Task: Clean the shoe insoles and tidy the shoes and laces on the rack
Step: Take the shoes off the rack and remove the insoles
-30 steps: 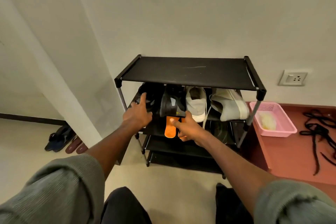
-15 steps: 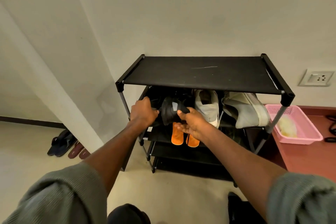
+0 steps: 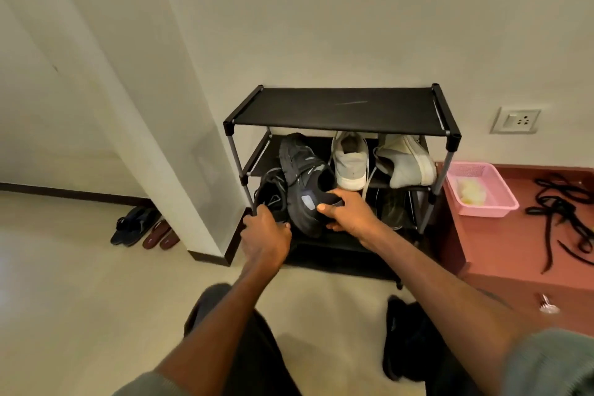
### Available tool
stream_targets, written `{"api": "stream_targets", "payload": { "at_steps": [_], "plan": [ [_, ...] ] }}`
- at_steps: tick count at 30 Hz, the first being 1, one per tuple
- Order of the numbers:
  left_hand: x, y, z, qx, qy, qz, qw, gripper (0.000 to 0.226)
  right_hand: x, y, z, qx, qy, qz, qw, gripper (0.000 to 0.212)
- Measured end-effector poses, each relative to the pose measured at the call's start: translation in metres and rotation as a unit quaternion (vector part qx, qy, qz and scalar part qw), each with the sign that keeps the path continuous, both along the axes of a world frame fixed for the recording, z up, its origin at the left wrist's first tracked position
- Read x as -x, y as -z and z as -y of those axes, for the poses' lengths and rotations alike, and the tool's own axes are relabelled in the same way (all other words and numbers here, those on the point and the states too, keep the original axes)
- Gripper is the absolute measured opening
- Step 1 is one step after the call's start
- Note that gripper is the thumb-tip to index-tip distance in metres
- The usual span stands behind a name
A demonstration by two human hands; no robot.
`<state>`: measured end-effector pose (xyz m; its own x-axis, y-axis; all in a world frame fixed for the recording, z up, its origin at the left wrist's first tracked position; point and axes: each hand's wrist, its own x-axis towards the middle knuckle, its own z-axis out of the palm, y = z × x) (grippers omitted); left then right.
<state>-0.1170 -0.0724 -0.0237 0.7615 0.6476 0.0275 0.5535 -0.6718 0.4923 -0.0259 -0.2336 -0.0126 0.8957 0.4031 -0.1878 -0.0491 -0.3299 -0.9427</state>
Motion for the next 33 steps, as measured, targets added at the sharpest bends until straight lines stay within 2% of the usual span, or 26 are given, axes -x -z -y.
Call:
{"api": "stream_targets", "payload": {
  "at_steps": [3, 5, 10, 15, 20, 26, 30, 33],
  "plan": [
    [0.033, 0.011, 0.031, 0.04, 0.001, -0.025, 0.999, 0.037, 0.035, 0.01, 0.03, 0.119, -0.007, 0.094, 0.988, 0.025],
    [0.05, 0.025, 0.046, 0.049, 0.001, -0.046, 0.998, 0.035, 0.062, 0.018, 0.048, 0.179, -0.018, 0.117, 0.977, 0.023],
    [0.072, 0.067, 0.076, 0.109, -0.047, -0.097, 0.988, 0.04, 0.112, 0.057, 0.074, 0.264, -0.003, 0.108, 0.958, 0.011],
    [0.062, 0.116, 0.085, 0.154, -0.096, -0.154, 0.971, 0.05, 0.121, 0.109, 0.07, 0.349, -0.001, 0.079, 0.934, 0.032],
    [0.036, 0.181, 0.077, 0.192, -0.135, -0.195, 0.952, 0.049, 0.096, 0.165, 0.046, 0.379, -0.018, 0.025, 0.925, 0.031],
    [-0.014, 0.274, 0.051, 0.192, -0.163, -0.245, 0.936, 0.058, 0.037, 0.251, 0.009, 0.382, -0.008, -0.061, 0.922, 0.038],
    [-0.043, 0.329, 0.04, 0.2, -0.194, -0.26, 0.925, 0.056, 0.006, 0.31, -0.013, 0.392, -0.015, -0.107, 0.914, 0.04],
    [-0.048, 0.372, 0.032, 0.177, -0.187, -0.264, 0.93, 0.049, -0.009, 0.354, -0.02, 0.397, -0.02, -0.148, 0.906, 0.039]
  ]
}}
